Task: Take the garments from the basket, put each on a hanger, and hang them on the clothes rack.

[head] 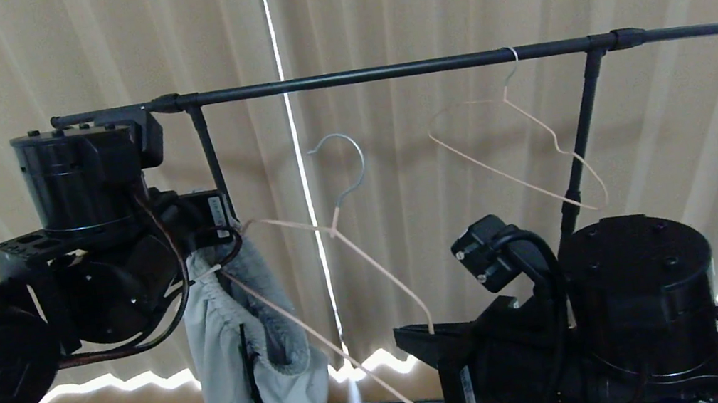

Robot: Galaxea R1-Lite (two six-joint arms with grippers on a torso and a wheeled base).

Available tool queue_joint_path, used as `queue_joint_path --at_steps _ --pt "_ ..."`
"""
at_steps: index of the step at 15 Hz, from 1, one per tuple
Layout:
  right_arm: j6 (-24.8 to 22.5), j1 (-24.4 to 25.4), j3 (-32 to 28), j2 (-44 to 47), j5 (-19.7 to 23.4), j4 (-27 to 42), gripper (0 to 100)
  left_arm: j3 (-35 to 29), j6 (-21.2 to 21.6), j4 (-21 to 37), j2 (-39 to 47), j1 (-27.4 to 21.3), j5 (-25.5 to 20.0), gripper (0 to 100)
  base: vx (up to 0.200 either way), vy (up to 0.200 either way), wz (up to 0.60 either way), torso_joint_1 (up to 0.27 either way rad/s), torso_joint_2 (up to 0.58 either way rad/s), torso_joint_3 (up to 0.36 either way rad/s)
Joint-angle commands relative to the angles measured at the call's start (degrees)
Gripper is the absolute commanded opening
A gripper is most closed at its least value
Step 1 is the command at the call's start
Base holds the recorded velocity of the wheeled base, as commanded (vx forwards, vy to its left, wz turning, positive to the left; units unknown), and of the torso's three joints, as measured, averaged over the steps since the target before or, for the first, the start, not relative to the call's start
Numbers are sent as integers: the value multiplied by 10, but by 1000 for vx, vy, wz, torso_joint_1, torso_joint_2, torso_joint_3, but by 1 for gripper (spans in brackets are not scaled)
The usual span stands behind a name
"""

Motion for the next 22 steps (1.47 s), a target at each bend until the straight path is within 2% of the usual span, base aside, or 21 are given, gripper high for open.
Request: queue_joint_path --at_steps 1,4,5,8,10,11,16,22 --pt "0 0 -9 26 0 0 0 14 -9 -1 -30 -36 0 0 0 0 0 0 0 0" --pt "-1 0 -16 33 0 0 0 30 -10 -2 -53 -83 -12 0 0 0 0 0 0 0" --pt "-1 0 -16 33 0 0 0 30 -10 -2 -53 -84 -13 0 0 0 0 0 0 0" --pt "-1 0 -16 31 0 0 0 59 -9 -2 -74 -125 -75 0 0 0 0 0 0 0" --pt "-1 0 -16 30 -1 0 0 66 -8 -2 -79 -130 -90 0 0 0 0 0 0 0" --pt "-10 0 -15 24 -3 1 0 81 -7 -2 -93 -132 -118 0 0 0 0 0 0 0" --pt "-49 -16 -17 1 -4 0 0 120 -6 -3 -110 -132 -126 0 0 0 0 0 0 0" --pt "-52 -24 -27 -22 -4 1 0 137 -9 -8 -111 -144 -137 0 0 0 0 0 0 0"
